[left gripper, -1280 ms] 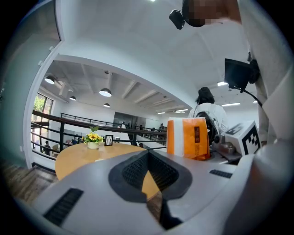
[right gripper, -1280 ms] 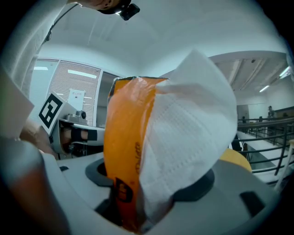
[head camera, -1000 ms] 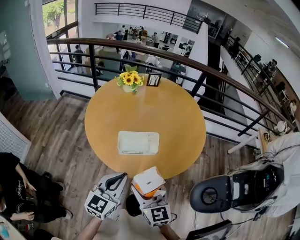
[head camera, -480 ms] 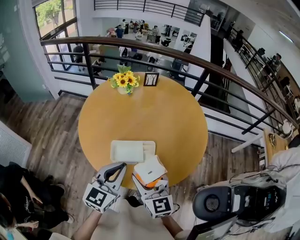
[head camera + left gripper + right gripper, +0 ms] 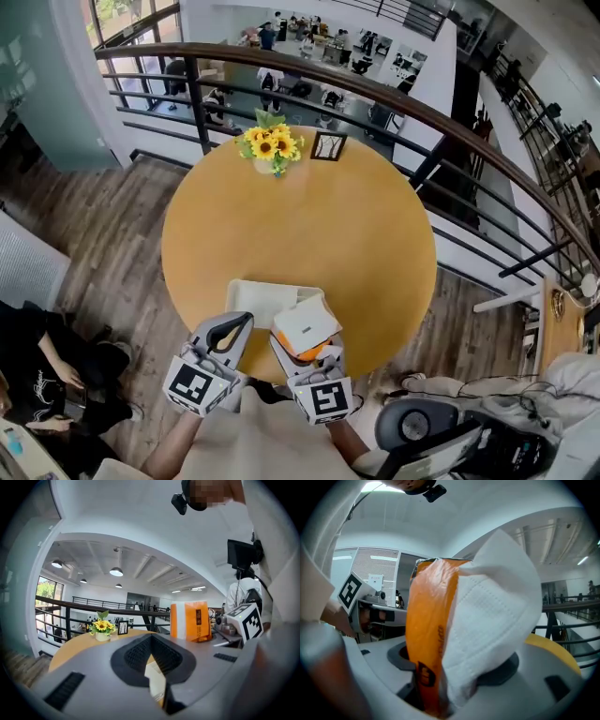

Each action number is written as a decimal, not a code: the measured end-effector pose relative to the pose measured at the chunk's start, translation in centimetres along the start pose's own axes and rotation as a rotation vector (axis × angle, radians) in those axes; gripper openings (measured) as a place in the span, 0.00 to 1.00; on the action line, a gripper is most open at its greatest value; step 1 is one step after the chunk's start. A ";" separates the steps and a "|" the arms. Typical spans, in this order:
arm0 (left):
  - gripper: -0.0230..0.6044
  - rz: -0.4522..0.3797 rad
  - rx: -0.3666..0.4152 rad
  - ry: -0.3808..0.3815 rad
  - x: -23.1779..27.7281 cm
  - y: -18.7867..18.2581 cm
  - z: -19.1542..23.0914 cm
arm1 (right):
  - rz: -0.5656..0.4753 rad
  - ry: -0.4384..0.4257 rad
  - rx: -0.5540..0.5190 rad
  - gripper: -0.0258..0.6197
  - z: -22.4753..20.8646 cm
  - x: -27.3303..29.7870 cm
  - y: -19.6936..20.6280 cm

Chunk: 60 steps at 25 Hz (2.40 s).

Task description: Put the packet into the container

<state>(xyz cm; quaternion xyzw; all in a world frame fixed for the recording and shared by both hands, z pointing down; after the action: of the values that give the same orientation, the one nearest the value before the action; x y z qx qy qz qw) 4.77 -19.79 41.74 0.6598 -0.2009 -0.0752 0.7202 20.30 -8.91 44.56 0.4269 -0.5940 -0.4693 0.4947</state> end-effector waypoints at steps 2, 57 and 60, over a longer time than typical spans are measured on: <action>0.04 0.013 -0.013 -0.018 -0.1 0.4 0.3 | 0.021 -0.013 0.010 0.57 -0.1 0.4 0.6; 0.04 0.029 -0.152 -0.359 -7.1 3.6 3.7 | 1.139 -0.654 -0.717 0.57 -0.4 16.5 11.1; 0.04 0.025 -0.153 -0.369 -7.3 3.5 3.7 | 1.141 -0.669 -0.711 0.57 -0.4 16.5 11.2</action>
<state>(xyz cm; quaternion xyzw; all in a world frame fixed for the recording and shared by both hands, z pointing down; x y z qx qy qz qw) -3.87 -20.07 44.00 0.5758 -0.3312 -0.2009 0.7200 17.78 -22.85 58.63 -0.2983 -0.6542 -0.4084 0.5623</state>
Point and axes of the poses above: the fingertips, and each gripper's own axes: x forward along the fingers, z to its left, y out of its underside, the point moved 10 cm from there along -x, backward along the fingers, and after that the axes turned 5 degrees about -y, right-handed, at the moved point
